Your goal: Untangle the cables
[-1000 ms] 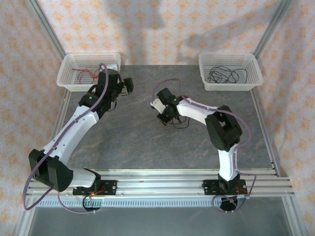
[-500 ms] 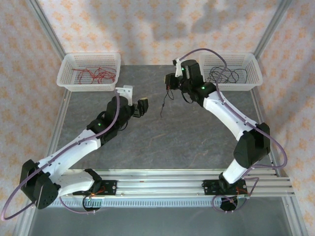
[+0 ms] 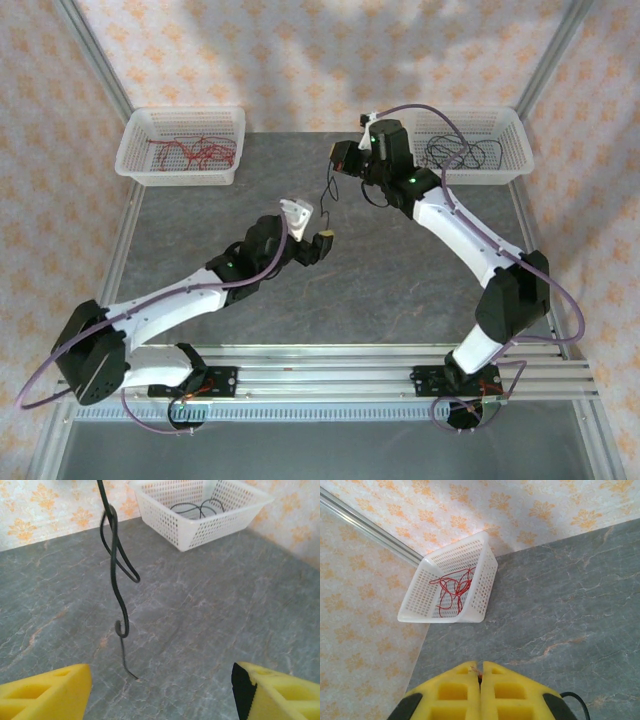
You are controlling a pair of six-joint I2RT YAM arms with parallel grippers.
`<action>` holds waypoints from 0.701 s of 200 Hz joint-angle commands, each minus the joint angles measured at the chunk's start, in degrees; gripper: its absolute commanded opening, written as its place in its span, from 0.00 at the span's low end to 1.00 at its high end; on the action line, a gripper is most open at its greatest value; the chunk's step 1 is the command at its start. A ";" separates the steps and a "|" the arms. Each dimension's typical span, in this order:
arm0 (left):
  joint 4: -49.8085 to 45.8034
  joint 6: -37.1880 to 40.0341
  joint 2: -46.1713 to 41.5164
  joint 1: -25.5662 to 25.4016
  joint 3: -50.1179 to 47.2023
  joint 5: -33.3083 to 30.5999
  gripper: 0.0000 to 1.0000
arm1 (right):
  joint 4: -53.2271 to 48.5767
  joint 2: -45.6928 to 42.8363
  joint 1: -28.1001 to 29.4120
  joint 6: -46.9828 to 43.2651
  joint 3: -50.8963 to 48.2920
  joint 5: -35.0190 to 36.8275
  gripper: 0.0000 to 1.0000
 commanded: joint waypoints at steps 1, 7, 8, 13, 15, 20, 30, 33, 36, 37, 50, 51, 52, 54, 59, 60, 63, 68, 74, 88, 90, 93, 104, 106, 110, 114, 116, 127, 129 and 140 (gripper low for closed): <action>4.03 4.07 2.96 0.05 2.39 -0.51 0.75 | 1.97 -3.36 0.13 1.25 -1.05 0.12 0.00; 4.80 4.15 3.93 0.02 2.94 -1.56 0.75 | 1.92 -3.56 0.13 1.21 -1.14 0.14 0.00; 4.93 4.20 4.15 0.06 3.00 -1.76 0.75 | 1.91 -3.63 0.13 1.17 -1.14 0.14 0.00; 5.49 4.30 5.10 0.10 3.37 -2.83 0.75 | 1.90 -3.79 0.12 1.11 -1.23 0.14 0.00; 5.62 4.33 5.43 0.03 3.58 -3.36 0.75 | 1.85 -3.89 0.10 1.11 -1.27 0.19 0.00; 6.06 4.55 6.17 0.09 4.03 -4.75 0.75 | 1.81 -4.07 0.12 1.03 -1.32 0.19 0.00; 6.90 5.22 7.73 0.18 4.69 -7.28 0.75 | 1.69 -4.37 0.13 0.86 -1.41 0.24 0.00; 7.12 5.43 8.12 0.18 4.86 -7.91 0.75 | 1.60 -4.50 0.13 0.80 -1.41 0.23 0.00; 7.40 5.60 8.48 0.25 5.04 -8.45 0.75 | 1.62 -4.49 0.13 0.71 -1.41 0.23 0.00; 7.46 5.67 8.58 0.26 5.11 -8.59 0.75 | 1.54 -4.57 0.13 0.71 -1.41 0.23 0.00; 8.05 6.14 9.88 0.90 5.90 -9.50 0.75 | 1.23 -4.97 0.17 0.53 -1.57 0.32 0.00; 8.18 6.16 9.94 0.94 5.97 -9.55 0.75 | 1.26 -4.99 0.15 0.48 -1.58 0.32 0.00; 8.29 6.17 9.97 1.00 6.01 -9.57 0.75 | 1.23 -5.04 0.14 0.50 -1.62 0.32 0.00; 8.43 6.23 10.16 1.11 6.11 -9.59 0.75 | 1.23 -5.09 0.13 0.45 -1.66 0.32 0.00; 8.77 6.35 10.55 1.35 6.31 -9.60 0.75 | 1.20 -5.24 0.13 0.44 -1.75 0.32 0.00; 8.85 6.40 10.62 1.38 6.40 -9.60 0.75 | 1.20 -5.26 0.13 0.44 -1.75 0.36 0.00; 9.10 6.49 10.80 1.48 6.44 -9.60 0.75 | 1.14 -5.34 0.13 0.44 -1.83 0.40 0.00; 9.51 6.62 11.02 1.65 6.51 -9.68 0.75 | 1.11 -5.47 0.08 0.37 -1.93 0.52 0.00; 10.11 6.75 11.21 1.83 6.63 -9.62 0.75 | 1.13 -5.64 0.12 0.42 -2.02 0.50 0.00; 11.34 7.04 11.74 2.18 6.74 -9.51 0.73 | 0.91 -5.95 0.13 0.27 -2.11 0.65 0.00; 11.48 7.08 11.82 2.20 6.75 -9.45 0.73 | 0.88 -5.93 0.13 0.31 -2.02 0.67 0.00; 11.67 7.19 11.88 2.27 6.76 -9.32 0.72 | 0.79 -5.95 0.13 0.32 -2.02 0.67 0.00; 12.28 7.42 12.26 2.38 6.97 -8.81 0.69 | 0.60 -6.11 0.15 0.25 -1.93 0.84 0.00; 12.37 7.48 12.34 2.38 7.00 -8.68 0.67 | 0.65 -6.12 0.13 0.24 -1.89 0.84 0.00; 12.58 7.55 12.44 2.38 7.02 -8.47 0.65 | 0.57 -6.22 0.13 0.18 -1.85 0.92 0.00; 12.84 7.63 12.58 2.38 7.04 -8.23 0.62 | 0.47 -6.28 0.13 0.19 -1.78 0.98 0.00; 12.98 7.60 12.66 2.38 7.07 -8.12 0.60 | 0.42 -6.32 0.13 0.24 -1.76 1.01 0.00; 13.72 7.59 13.05 2.38 6.85 -7.54 0.48 | 0.20 -6.45 0.13 0.09 -1.54 1.24 0.00; 13.83 7.55 13.11 2.38 6.82 -7.41 0.45 | 0.20 -6.54 0.13 0.07 -1.50 1.34 0.00; 14.47 7.17 13.46 2.45 6.32 -7.06 0.28 | -0.10 -6.75 0.13 -0.10 -1.24 1.79 0.00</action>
